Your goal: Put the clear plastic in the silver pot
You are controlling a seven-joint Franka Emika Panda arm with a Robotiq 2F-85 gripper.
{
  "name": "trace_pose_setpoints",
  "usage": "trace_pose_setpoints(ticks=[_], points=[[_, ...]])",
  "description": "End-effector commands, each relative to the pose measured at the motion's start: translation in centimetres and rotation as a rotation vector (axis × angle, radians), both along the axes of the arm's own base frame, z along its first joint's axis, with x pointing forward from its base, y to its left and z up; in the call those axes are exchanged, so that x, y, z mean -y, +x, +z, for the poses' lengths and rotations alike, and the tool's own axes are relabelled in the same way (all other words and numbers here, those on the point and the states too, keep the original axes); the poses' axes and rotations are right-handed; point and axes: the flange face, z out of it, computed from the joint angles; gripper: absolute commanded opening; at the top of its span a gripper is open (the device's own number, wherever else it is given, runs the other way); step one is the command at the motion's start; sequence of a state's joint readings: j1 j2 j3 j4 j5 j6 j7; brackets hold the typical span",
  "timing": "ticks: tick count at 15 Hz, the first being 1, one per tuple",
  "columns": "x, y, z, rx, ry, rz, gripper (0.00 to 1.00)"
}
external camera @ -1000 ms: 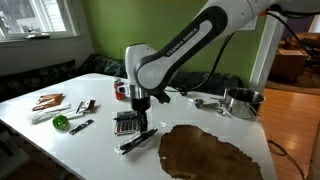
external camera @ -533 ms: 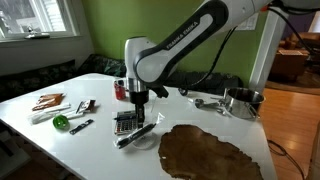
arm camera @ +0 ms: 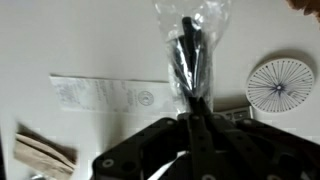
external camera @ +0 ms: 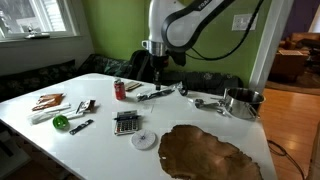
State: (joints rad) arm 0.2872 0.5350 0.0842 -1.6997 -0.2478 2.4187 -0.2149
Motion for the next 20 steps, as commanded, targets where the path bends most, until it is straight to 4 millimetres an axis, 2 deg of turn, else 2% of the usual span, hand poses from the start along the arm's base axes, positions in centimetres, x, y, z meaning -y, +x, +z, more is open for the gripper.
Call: trace_pose_setpoints(ticks=[1,3,7,9,12,14,18,20], points=[[1.0,-0.6,0.8,0.004,-0.009,-0.038,0.01],[2.1,-1.6,1.6,0.004,-0.014,-0.068,0.01],[2.0,-2.2,1.4,-0.004,-0.015,-0.078,0.0],[6.2,-4.4,2.0,-0.135,-0.105,-0.153,0.0],[11.6,-8.2,2.0,-0.277,-0.204,-0.236,0.0],[16.2,-9.9,2.4,-0.345,-0.255,-0.339,0.0],[25.9,-13.6,5.1,-0.466,-0.327,-0.544,0.0],[30.0,-16.0,6.3,-0.558,-0.369,-0.63,0.0]])
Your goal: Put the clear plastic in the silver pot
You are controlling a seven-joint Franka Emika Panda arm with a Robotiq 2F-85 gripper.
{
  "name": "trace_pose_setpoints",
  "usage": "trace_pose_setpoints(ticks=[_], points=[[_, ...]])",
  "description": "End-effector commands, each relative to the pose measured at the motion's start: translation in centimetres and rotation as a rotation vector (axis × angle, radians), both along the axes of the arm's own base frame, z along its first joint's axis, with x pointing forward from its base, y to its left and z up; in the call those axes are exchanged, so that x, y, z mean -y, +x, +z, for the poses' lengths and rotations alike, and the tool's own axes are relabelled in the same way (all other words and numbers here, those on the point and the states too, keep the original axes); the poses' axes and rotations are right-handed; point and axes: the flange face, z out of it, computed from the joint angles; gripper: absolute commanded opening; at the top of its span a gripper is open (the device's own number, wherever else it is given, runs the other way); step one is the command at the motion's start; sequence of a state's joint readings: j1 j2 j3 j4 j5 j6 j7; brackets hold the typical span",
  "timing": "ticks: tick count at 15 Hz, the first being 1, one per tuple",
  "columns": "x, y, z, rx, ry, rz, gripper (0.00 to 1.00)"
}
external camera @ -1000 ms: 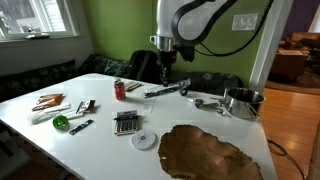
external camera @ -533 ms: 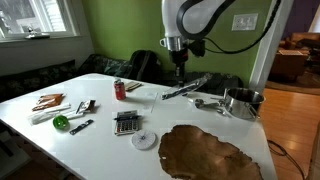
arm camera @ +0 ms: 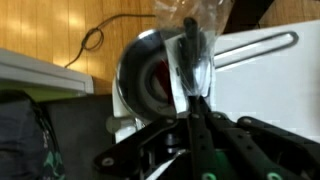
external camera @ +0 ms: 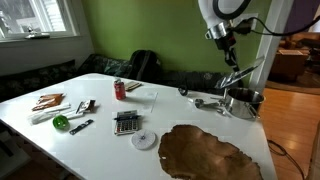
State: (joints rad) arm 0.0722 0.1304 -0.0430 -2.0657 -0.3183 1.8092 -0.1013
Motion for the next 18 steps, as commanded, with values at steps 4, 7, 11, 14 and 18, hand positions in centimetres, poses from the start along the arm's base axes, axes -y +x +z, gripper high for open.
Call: trace_pose_setpoints(ticks=[4,7,11,14,18], points=[[8.5,-6.7,1.4,-0.229,-0.1,-0.206,0.0],[9.3,-4.7,-1.0,-0.053,-0.042,-0.229,0.0],[8.7,-3.4,-4.5,0.038,0.032,-0.247,0.0],[8.2,-3.4,-7.0,0.022,0.092,-0.293,0.0],[8.6,-4.0,-9.2,-0.046,0.128,-0.374,0.26]])
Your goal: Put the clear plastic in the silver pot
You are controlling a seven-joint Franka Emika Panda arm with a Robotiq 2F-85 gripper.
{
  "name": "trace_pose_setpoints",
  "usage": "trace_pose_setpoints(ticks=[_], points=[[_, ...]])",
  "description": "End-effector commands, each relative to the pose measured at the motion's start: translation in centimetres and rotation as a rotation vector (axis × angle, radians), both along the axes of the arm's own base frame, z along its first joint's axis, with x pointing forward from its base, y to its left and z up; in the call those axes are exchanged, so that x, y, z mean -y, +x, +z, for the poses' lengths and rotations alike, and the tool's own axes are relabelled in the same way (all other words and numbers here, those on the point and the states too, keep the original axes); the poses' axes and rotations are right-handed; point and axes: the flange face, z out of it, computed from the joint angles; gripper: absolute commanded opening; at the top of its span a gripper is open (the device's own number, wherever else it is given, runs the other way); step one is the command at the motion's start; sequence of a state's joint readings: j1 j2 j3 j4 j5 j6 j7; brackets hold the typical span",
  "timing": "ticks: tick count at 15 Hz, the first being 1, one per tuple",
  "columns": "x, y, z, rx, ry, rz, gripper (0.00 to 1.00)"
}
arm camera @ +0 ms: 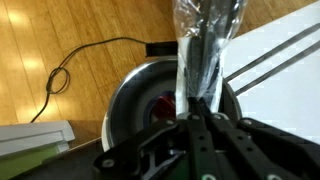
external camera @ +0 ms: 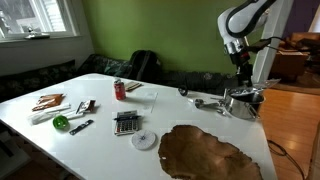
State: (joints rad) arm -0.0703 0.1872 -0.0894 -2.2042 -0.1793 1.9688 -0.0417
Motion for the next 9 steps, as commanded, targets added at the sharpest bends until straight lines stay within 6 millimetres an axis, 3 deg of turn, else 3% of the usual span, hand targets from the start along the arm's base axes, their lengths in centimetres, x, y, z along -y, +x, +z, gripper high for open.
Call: trace_pose_setpoints(ticks=[1,3,5,7,8,9], points=[[0.7,-0.6,-1.8,-0.034,0.037,-0.086,0.27],[1.3,-0.6,-1.7,-0.013,0.044,-0.12,0.4],[1.1,-0.2,0.2,0.091,0.084,-0.127,0.56],[-1.5,0.5,3.1,0.182,0.147,-0.069,0.72],[0.3,1.1,0.6,0.11,0.095,-0.094,0.53],[-0.4,1.4,1.8,0.139,0.113,-0.083,0.62]])
